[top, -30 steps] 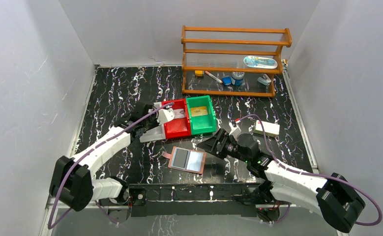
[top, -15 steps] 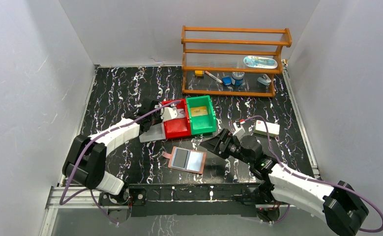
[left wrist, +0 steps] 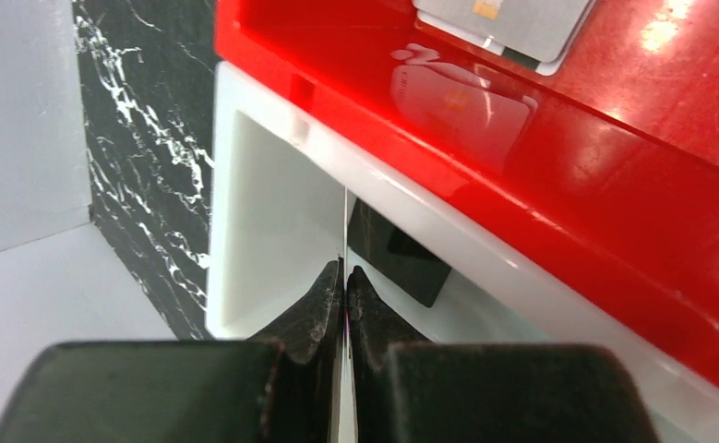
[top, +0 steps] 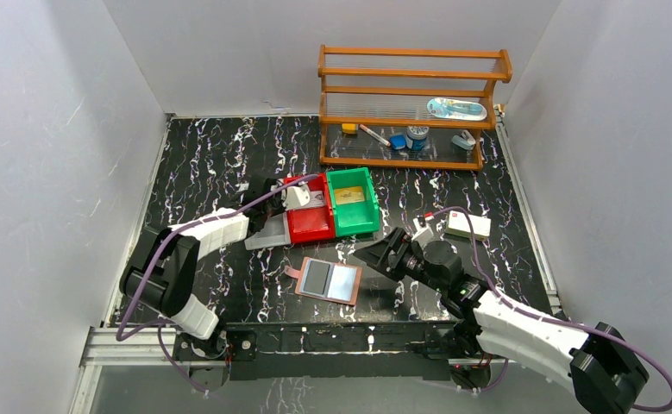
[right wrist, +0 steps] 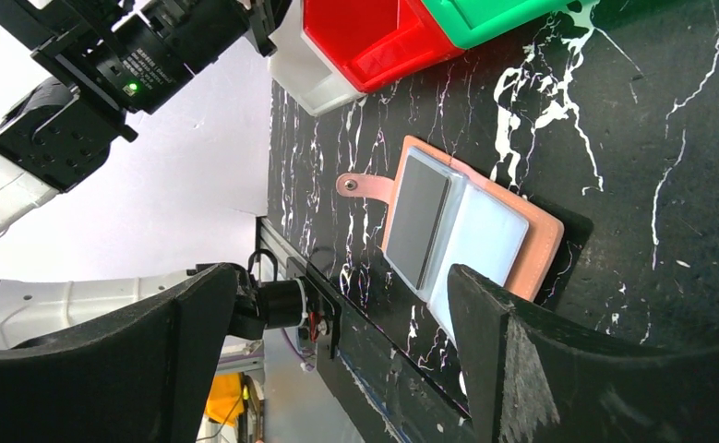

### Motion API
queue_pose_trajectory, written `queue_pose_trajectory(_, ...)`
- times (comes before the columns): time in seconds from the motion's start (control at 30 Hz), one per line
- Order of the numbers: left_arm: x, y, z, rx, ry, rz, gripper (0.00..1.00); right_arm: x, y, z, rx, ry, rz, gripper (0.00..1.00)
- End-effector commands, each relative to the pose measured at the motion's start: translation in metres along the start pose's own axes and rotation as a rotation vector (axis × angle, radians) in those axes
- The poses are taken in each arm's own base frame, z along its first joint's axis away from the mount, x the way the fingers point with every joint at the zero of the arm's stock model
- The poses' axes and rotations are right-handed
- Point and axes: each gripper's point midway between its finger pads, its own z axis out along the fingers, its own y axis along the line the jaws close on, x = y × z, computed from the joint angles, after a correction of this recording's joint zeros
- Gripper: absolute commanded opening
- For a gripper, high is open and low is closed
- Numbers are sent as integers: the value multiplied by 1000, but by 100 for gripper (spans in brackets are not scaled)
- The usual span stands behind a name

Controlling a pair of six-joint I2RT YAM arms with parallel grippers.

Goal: Take the credit cards out of the card holder

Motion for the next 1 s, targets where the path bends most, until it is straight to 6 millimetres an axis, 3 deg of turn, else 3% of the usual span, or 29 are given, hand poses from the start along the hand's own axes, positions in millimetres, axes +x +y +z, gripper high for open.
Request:
queue_pose_trajectory(0.0,-5,-2,6,0,-61,-16,0,-9,9,-2,-40,-49,6,93)
queue_pose_trajectory(0.13,-5,-9,9,28,-74,-22,1,-9,5,-4,-32,-56,21,93)
queue_pose_trajectory(0.37,1,-16,12,33,-76,-30,11,-10,0,-8,-29,-76,39,93)
queue_pose_trajectory(0.6,4,-20,18,47,-63,-42,11,-12,0,-13,-25,-90,44,93)
queue_pose_trajectory(0.97,-3,-25,12,81,-103,-75,34,-14,-3,-15,-25,-108,52,93)
